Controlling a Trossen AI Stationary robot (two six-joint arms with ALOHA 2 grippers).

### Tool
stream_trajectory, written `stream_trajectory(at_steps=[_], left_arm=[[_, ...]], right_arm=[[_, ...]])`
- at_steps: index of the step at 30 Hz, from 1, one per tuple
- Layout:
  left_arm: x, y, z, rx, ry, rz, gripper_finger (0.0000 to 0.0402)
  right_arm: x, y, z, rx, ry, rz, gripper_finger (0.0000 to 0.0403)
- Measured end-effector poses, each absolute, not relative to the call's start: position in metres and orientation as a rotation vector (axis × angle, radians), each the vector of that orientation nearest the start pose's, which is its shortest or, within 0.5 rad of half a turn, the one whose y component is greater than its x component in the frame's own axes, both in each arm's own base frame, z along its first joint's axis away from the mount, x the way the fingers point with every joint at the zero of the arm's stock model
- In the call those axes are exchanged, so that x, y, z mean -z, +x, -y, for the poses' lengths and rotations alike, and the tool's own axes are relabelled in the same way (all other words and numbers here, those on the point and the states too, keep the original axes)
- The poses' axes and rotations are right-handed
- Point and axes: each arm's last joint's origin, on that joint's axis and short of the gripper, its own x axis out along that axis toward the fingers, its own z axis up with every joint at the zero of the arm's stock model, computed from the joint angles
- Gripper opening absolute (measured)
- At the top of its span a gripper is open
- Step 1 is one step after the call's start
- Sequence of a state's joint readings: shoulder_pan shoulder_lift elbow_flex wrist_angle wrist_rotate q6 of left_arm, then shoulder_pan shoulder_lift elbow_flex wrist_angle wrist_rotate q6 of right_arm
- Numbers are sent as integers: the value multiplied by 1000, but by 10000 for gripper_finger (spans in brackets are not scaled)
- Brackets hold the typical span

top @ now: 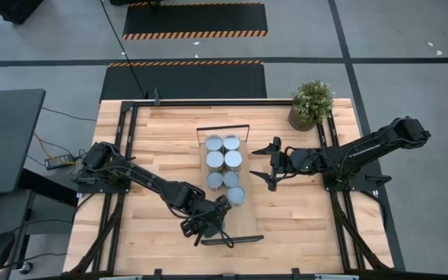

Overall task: Pick and place cans onto a shelf
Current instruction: Put the canned tuna on the shelf

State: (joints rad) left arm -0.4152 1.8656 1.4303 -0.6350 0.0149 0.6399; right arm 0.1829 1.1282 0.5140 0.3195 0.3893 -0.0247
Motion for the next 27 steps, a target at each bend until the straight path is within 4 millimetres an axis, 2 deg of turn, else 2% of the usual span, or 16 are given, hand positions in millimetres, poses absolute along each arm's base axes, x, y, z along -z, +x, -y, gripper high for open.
stream_trajectory(at_steps=[13,17,27], left_arm=[[-223,359,155,605,853,-922,318],[-223,359,155,576,814,-935,318],[-223,359,155,589,838,-924,318]], right_arm=[[-222,230,-31,202,-109,-286,334],[-222,230,-31,202,-109,-286,334],[-222,230,-31,202,-109,-285,334]])
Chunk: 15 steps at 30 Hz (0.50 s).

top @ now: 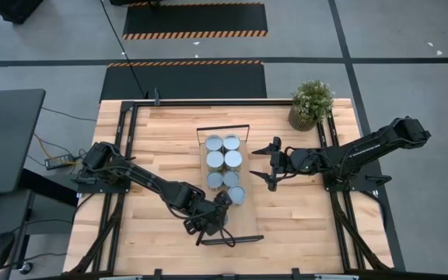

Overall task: Pick and place cans onto a shelf
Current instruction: Put the canned tuna on the shelf

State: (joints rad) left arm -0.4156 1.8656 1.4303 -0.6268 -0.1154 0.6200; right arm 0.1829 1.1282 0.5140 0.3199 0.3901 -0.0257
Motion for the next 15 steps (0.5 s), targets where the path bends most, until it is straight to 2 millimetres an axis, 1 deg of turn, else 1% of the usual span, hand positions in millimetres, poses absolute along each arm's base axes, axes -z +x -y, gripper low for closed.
stream_trajectory(at_steps=[4,10,13,15], left_arm=[[-224,360,155,598,859,-901,318],[-225,362,157,609,840,-879,318],[-225,361,158,669,804,-868,318],[-225,361,159,679,792,-868,318]], right_arm=[[-222,230,-31,203,-109,-286,334],[-222,230,-31,202,-109,-285,334],[-222,230,-31,203,-109,-286,334],[-222,230,-31,203,-109,-285,334]])
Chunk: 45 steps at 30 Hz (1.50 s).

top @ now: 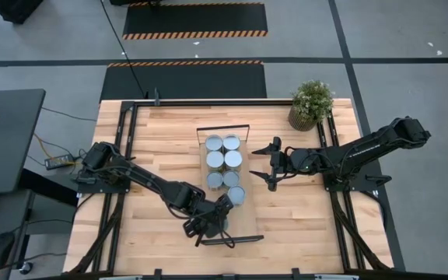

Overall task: Pick and place cans onto a shelf
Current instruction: Put the canned tuna on the shelf

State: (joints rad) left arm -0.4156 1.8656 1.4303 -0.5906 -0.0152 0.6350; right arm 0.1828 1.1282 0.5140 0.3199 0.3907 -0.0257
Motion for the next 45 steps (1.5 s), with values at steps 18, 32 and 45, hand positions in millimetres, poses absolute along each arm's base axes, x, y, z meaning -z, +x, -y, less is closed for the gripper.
stream_trajectory(at_steps=[18,32,45], left_arm=[[-226,364,159,581,632,-881,318],[-229,368,160,550,579,-843,318],[-227,365,159,610,633,-863,318]], right_arm=[[-222,230,-31,203,-109,-286,334],[-222,230,-31,203,-109,-286,334],[-222,230,-31,203,-109,-286,334]])
